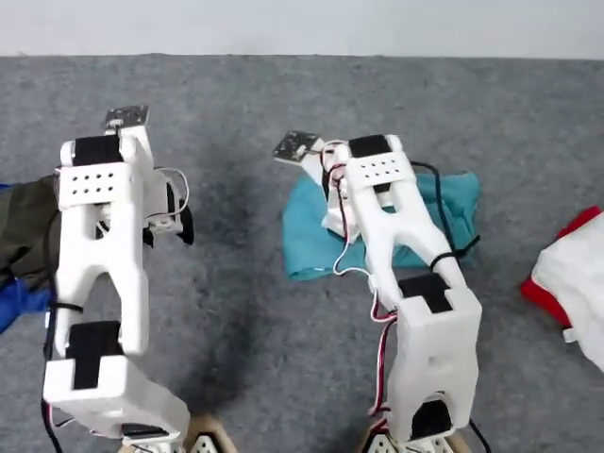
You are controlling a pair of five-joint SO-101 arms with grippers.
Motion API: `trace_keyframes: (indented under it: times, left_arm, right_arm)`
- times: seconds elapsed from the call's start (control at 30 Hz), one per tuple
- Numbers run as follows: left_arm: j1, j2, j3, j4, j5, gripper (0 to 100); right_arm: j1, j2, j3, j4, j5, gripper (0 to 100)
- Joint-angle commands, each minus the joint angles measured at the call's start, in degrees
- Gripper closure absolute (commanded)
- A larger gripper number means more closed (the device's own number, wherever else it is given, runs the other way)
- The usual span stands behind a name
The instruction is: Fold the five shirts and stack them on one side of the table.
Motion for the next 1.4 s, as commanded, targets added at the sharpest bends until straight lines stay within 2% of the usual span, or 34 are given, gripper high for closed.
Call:
trace_keyframes:
  times: [0.0, 0.2, 0.3, 0.4, 0.57, 0.8, 1.07, 1.37]
  left_arm:
    - [0.18, -3.78, 1.01, 1.67, -0.53, 80]
    - [0.26, -3.69, 3.38, 1.58, -0.53, 80]
    - [0.26, -4.04, 5.23, 1.67, -0.53, 80]
    - [0.18, -4.13, 7.25, 1.67, -0.53, 80]
    - [0.18, -4.13, 10.33, 1.67, -0.53, 80]
    - [0.18, -4.13, 11.12, 1.67, -0.35, 80]
    - [0.18, -3.52, 12.35, 1.41, -0.62, 94]
    - [0.09, -3.52, 12.97, 1.41, -0.62, 94]
  right_arm:
    - [2.15, -0.40, -2.81, -2.07, -0.09, 56.0]
    - [2.33, -0.92, -5.98, -3.82, -0.44, 88.1]
    - [2.42, -0.92, -6.07, -6.37, -0.44, 99.8]
    - [2.59, -0.84, -6.07, -7.69, -0.44, 95.7]
    - [2.77, 2.24, -6.07, -9.71, -0.09, 99.3]
    - [5.14, 4.09, -6.24, -10.59, -0.35, 99.0]
    - [7.08, -7.52, -6.15, -6.81, -0.18, 99.0]
    - [16.66, -14.11, -6.07, -4.44, -0.09, 99.0]
